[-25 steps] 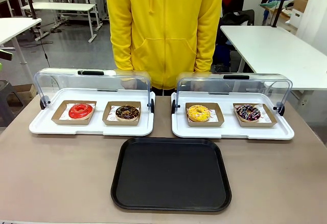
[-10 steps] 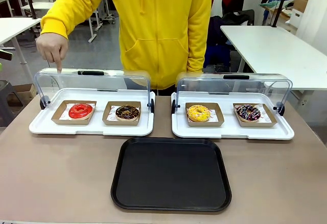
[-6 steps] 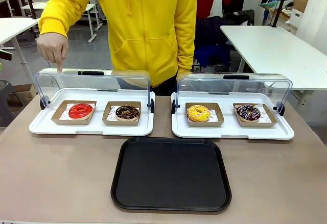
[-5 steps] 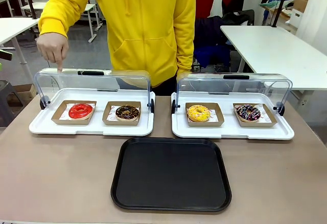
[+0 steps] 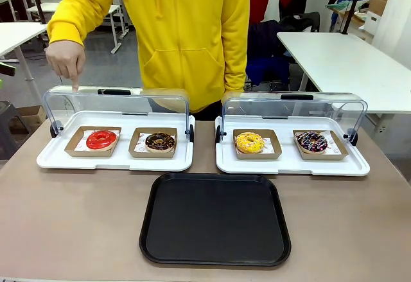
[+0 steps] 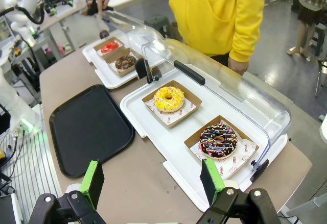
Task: Move the first donut from the left to the tray.
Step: Pick up the Paper togo box containing the Donut indicated by the person and place it on the Handle tray.
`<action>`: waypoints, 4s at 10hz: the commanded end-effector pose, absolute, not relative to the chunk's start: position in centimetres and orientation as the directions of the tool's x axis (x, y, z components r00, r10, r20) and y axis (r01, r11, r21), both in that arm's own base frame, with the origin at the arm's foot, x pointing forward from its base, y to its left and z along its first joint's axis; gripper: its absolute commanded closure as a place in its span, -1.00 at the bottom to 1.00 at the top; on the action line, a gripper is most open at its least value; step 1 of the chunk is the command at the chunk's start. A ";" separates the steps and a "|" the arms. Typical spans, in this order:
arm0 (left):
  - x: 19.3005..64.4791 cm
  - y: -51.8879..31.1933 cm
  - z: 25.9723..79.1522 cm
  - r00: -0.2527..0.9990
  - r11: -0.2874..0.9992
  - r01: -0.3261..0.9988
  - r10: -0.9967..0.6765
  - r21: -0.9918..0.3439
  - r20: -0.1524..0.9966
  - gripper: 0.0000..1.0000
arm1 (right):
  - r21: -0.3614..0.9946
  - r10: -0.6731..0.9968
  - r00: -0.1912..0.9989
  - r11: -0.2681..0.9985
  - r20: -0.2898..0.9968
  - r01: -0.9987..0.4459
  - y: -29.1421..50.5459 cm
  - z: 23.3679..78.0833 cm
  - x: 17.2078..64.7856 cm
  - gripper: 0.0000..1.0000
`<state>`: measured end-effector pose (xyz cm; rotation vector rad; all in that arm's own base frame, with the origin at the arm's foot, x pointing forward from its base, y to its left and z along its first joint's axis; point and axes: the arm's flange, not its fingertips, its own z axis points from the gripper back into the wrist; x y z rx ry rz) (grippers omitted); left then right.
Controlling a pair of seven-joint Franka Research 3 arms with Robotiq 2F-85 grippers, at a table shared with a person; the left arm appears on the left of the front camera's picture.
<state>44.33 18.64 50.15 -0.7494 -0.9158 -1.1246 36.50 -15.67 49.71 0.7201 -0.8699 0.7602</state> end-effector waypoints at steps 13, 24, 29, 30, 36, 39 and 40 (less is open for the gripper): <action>48.2 4.5 38.9 -0.013 0.079 0.966 -0.937 0.247 0.350 -1.00 | 0.217 0.275 0.403 0.523 0.873 -0.825 -15.7 49.8 36.7 -1.00; 51.1 3.8 32.5 -0.046 0.023 0.947 -0.978 0.321 0.205 -1.00 | 0.217 0.275 0.403 0.523 0.873 -0.825 -15.7 49.8 36.7 -1.00; 51.6 3.6 31.6 -0.047 -0.004 0.969 -0.985 0.248 0.169 0.20 | 0.217 0.275 0.403 0.523 0.873 -0.825 -15.7 49.8 36.7 -1.00; 51.6 3.6 31.6 -0.050 -0.010 0.973 -0.985 0.231 0.167 0.20 | 0.217 0.275 0.403 0.523 0.873 -0.825 -15.7 49.8 36.7 -1.00; 51.5 3.5 31.7 -0.046 -0.012 0.977 -0.987 0.214 0.153 1.00 | 0.217 0.275 0.403 0.523 0.873 -0.825 -15.7 49.8 36.7 -1.00; 51.7 3.6 32.0 0.021 0.054 0.988 -0.977 0.148 0.213 1.00 | 0.217 0.275 0.403 0.523 0.873 -0.825 -15.7 49.8 36.7 -1.00; 51.4 3.6 31.4 -0.043 -0.006 0.975 -0.985 0.220 0.164 1.00 | 0.217 0.275 0.403 0.523 0.873 -0.825 -15.7 49.8 36.7 -1.00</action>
